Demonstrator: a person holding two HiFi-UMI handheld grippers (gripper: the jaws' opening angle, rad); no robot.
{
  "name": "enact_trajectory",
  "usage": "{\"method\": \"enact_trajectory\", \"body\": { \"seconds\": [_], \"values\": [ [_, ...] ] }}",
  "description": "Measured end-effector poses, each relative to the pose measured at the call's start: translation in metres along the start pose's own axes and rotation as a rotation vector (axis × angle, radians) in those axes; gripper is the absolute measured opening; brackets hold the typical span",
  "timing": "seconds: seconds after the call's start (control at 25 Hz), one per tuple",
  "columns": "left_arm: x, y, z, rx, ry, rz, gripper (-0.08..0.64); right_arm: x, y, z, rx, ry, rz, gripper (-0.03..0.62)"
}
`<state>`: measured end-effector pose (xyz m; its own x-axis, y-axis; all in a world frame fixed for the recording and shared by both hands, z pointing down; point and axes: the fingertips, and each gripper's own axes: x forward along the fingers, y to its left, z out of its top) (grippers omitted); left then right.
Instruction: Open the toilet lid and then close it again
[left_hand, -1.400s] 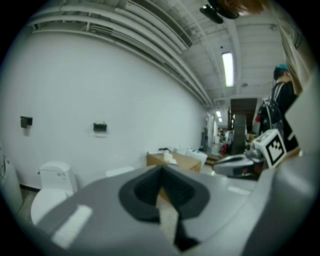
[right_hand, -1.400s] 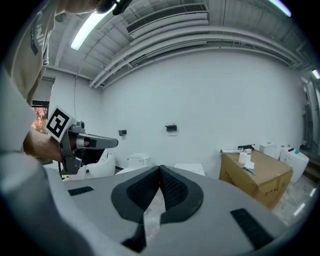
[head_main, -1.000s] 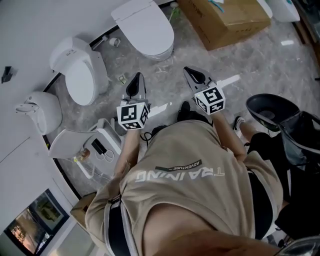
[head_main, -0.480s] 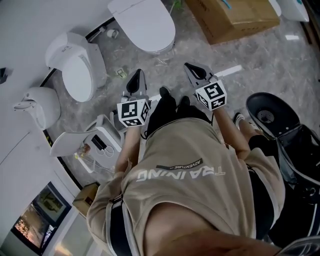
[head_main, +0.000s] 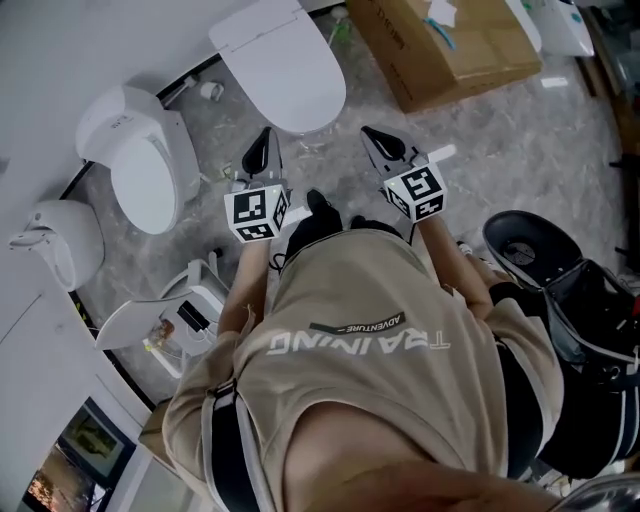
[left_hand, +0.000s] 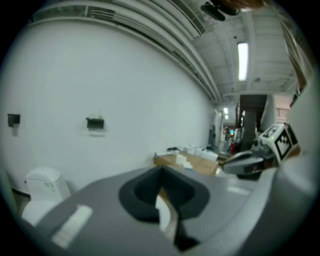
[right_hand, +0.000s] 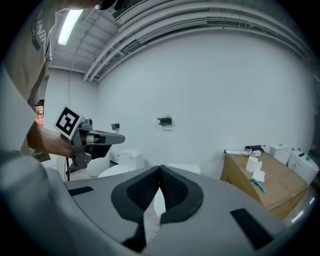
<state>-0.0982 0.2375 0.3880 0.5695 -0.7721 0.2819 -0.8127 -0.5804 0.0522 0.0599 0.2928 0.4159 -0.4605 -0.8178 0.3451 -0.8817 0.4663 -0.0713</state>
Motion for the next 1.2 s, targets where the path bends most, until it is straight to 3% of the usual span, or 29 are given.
{"method": "enact_trajectory", "body": {
  "seconds": [0.24, 0.44, 0.64, 0.96, 1.2],
  "values": [
    [0.023, 0.043, 0.011, 0.037, -0.021, -0.022, 0.005, 0.030, -0.005, 0.023, -0.005, -0.002, -0.065, 0.014],
    [0.041, 0.064, 0.015, 0.034, -0.026, -0.030, 0.005, 0.041, -0.011, 0.016, -0.002, 0.047, -0.084, 0.014],
    [0.056, 0.081, 0.020, 0.024, -0.039, 0.019, 0.005, 0.048, -0.024, 0.022, -0.001, 0.046, -0.085, 0.014],
    [0.081, 0.091, 0.037, 0.034, -0.046, 0.096, 0.005, 0.096, -0.058, 0.029, -0.011, 0.043, 0.018, 0.014],
    [0.105, 0.117, 0.045, 0.019, -0.014, 0.229, 0.005, 0.152, -0.091, 0.051, -0.072, 0.019, 0.151, 0.014]
  ]
}}
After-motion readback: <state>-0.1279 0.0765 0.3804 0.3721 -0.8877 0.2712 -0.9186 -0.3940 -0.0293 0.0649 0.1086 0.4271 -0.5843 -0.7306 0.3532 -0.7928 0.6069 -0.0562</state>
